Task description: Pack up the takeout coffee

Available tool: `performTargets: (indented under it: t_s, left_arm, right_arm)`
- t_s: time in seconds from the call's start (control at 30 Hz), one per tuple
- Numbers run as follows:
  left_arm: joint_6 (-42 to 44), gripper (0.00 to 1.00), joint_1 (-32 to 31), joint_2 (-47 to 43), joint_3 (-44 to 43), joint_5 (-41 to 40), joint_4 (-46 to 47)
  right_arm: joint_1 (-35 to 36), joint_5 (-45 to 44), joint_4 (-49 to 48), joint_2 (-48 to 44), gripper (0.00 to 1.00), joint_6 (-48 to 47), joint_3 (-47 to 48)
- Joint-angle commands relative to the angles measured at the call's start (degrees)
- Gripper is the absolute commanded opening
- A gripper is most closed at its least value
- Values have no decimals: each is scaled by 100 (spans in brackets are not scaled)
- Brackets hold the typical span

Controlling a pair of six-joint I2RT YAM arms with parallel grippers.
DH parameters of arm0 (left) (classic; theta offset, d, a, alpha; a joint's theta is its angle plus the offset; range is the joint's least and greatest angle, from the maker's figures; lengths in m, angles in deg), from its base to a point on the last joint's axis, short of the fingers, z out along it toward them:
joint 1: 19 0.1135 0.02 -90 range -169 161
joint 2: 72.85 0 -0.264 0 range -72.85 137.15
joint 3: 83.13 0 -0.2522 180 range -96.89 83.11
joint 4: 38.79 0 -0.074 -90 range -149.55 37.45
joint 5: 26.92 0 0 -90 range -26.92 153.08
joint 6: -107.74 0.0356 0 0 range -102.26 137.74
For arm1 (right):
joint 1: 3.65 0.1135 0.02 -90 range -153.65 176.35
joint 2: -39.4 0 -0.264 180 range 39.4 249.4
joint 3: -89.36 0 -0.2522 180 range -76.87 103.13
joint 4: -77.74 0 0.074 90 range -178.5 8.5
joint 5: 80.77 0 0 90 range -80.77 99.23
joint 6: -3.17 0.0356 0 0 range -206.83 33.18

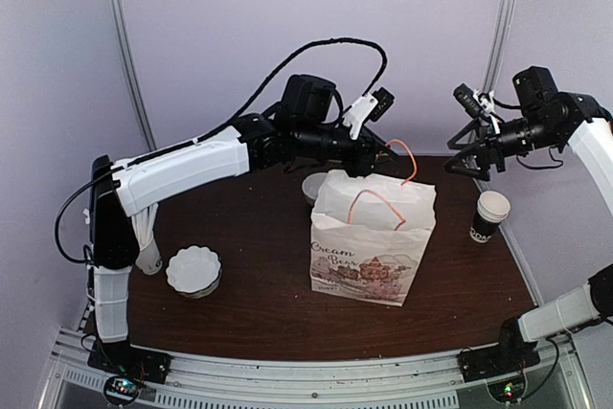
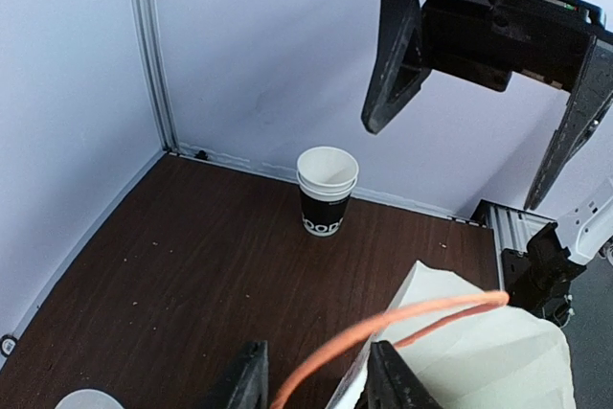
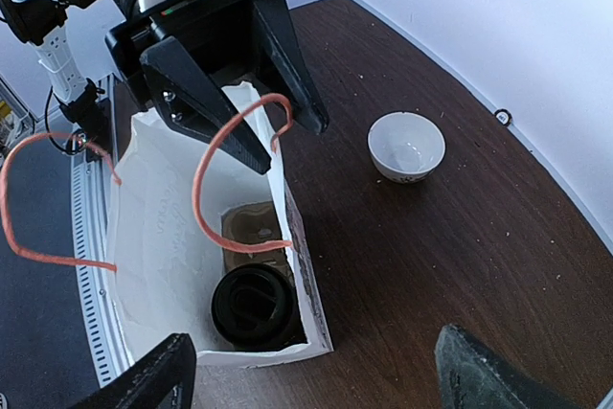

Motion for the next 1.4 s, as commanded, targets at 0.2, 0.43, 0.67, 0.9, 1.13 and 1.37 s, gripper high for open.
performTargets:
  t_s: [0.2, 0.43, 0.67, 0.9, 1.13, 1.37]
  left_arm:
    - [157, 61, -4, -128, -182, -223, -177]
    - [883, 90, 39, -869, -135, -682, -1076]
    - [1105, 91, 42, -2017, 497, -1157, -2136]
    - [558, 86, 299, -3317, 1553, -3774, -3382]
    - [-1283, 67, 1060, -4262, 2064, -4883, -5197]
    - [-2200, 53, 1467, -4658, 2581, -5206, -6319]
  right_arm:
    - [-43, -51, -177, -278, 89, 28, -260]
    - [-44, -63, -299, -323, 95, 130, -335]
    - [-179, -1307, -1316, -364, 97, 1156, -420]
    - [-462, -2571, -2107, -447, 97, 1545, -1093]
    - [-580, -2111, -2227, -497, 97, 1478, -1435]
    - [-583, -1733, -2042, -319, 96, 1492, -1193]
